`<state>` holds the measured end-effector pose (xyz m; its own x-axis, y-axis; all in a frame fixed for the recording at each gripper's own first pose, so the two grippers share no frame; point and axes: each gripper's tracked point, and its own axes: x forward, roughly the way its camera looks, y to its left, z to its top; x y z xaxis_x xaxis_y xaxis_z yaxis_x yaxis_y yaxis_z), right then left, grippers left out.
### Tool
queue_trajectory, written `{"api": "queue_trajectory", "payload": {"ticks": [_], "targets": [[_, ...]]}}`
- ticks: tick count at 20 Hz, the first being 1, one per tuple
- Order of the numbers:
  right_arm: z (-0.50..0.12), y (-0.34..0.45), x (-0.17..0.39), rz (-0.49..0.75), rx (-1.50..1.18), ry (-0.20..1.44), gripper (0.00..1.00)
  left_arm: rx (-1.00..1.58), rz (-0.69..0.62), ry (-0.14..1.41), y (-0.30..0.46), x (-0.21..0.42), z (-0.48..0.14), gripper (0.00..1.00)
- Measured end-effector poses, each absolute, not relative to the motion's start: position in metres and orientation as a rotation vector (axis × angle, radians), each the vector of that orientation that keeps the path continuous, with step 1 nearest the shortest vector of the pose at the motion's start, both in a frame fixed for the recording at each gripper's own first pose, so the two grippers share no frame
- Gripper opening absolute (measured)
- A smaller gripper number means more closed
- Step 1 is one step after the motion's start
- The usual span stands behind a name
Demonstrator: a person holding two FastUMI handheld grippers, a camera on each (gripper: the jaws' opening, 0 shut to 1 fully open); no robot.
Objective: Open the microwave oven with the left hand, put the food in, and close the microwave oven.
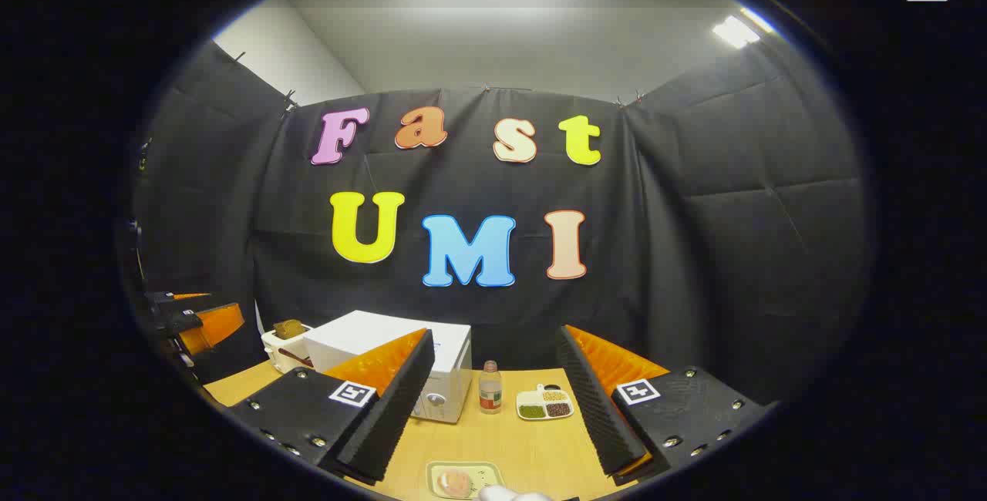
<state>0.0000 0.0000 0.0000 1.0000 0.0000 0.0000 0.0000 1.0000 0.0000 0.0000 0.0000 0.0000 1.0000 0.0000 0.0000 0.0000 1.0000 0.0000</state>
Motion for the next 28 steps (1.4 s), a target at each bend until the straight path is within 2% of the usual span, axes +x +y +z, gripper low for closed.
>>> {"api": "queue_trajectory", "payload": {"ticks": [3, 4, 20, 25, 28], "targets": [[-0.004, 0.003, -0.002, -0.009, -0.003, 0.014, 0.98, 0.005, -0.005, -0.007, 0.003, -0.004, 0.005, 0.99], [-0.004, 0.004, -0.002, -0.009, 0.004, 0.014, 0.97, 0.012, -0.006, -0.012, 0.005, -0.004, 0.007, 0.96], [-0.001, 0.006, -0.001, -0.027, -0.007, 0.021, 0.97, 0.039, -0.003, -0.010, 0.008, 0.003, 0.013, 0.96], [0.000, 0.005, 0.000, -0.016, 0.001, 0.029, 0.97, 0.059, 0.016, -0.003, 0.009, 0.009, -0.001, 0.96], [0.004, 0.004, 0.001, -0.003, 0.004, 0.036, 0.97, 0.025, -0.016, 0.002, -0.010, 0.020, -0.023, 0.97]]}}
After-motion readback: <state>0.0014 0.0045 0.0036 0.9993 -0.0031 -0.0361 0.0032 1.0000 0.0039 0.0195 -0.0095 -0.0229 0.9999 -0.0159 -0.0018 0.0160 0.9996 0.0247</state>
